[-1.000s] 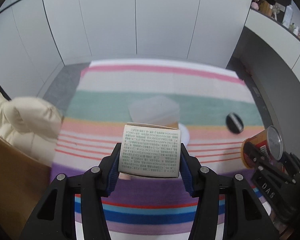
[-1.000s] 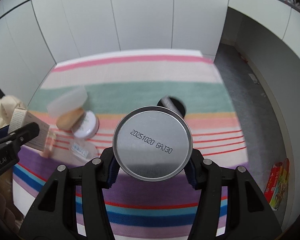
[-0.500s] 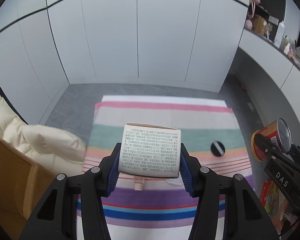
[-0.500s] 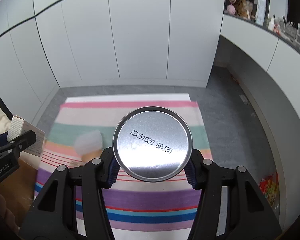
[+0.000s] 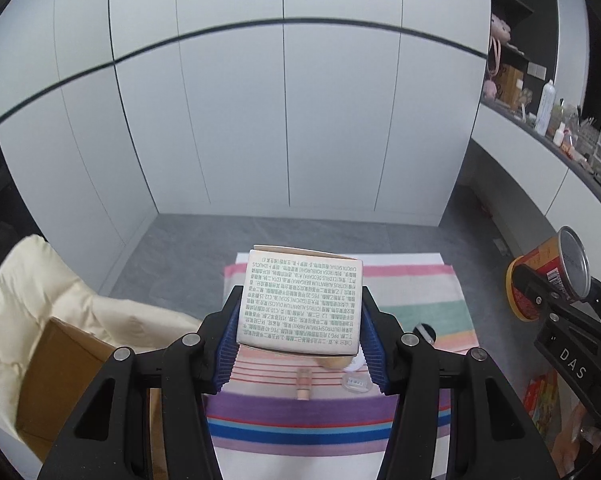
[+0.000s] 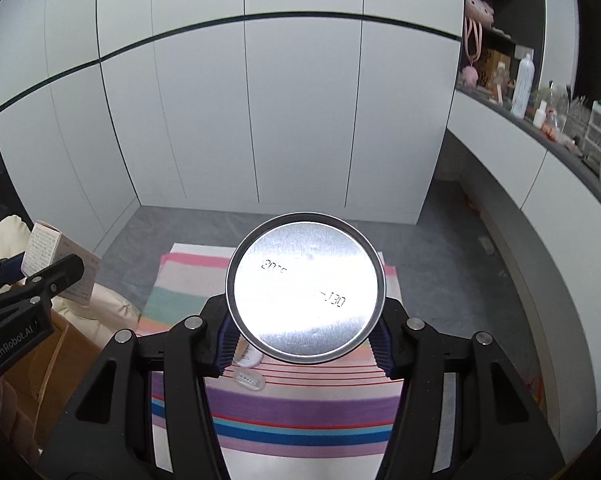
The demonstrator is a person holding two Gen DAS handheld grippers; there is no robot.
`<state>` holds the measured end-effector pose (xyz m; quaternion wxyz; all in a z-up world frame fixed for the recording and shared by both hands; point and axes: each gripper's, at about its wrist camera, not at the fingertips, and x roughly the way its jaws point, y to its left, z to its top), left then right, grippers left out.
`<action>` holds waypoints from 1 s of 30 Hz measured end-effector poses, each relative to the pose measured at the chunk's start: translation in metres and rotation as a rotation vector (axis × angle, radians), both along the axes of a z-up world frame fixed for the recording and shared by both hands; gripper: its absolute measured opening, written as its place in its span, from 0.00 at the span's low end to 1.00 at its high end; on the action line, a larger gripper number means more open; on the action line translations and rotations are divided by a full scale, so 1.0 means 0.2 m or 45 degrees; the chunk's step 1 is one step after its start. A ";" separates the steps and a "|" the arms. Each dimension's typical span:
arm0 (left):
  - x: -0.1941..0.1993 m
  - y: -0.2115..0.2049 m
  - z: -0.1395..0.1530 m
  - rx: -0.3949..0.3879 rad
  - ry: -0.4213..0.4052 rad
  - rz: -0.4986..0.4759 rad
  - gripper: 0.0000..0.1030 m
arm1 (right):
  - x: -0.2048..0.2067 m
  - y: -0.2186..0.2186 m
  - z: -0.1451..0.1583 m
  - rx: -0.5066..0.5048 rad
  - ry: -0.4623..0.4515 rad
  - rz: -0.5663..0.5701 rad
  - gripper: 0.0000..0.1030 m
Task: Organize objects
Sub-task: 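Lift the cream box with the left tool while the right tool lifts the red can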
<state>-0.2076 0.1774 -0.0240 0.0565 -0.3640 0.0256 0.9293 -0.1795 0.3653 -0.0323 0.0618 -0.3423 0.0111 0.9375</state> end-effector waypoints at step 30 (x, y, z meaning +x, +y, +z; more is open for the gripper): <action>0.27 -0.04 0.37 0.026 0.085 -0.065 0.52 | 0.24 0.01 0.36 0.025 0.075 -0.025 0.55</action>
